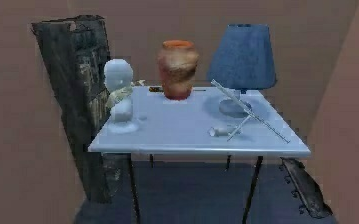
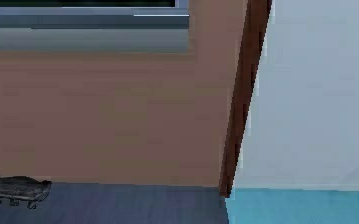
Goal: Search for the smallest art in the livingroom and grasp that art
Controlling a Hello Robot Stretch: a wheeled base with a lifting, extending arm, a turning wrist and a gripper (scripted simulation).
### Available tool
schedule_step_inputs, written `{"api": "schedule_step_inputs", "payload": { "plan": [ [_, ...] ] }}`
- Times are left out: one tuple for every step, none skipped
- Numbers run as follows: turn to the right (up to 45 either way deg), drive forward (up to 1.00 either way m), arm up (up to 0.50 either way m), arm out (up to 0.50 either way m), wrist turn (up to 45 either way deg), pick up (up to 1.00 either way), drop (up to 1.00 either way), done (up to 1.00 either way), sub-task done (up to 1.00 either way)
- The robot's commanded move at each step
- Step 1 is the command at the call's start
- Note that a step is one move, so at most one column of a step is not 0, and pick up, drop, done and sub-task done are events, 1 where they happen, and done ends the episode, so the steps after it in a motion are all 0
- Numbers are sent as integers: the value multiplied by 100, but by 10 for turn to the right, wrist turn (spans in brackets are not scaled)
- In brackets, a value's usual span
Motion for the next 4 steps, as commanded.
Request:
{"api": "schedule_step_inputs", "payload": {
  "plan": [
    [0,15,0,0,0,0,0,0,0],
    [-450,0,0,0,0,0,0,0,0],
    [-450,0,0,0,0,0,0,0,0],
    [-180,0,0,0,0,0,0,0,0]
  ]
}}
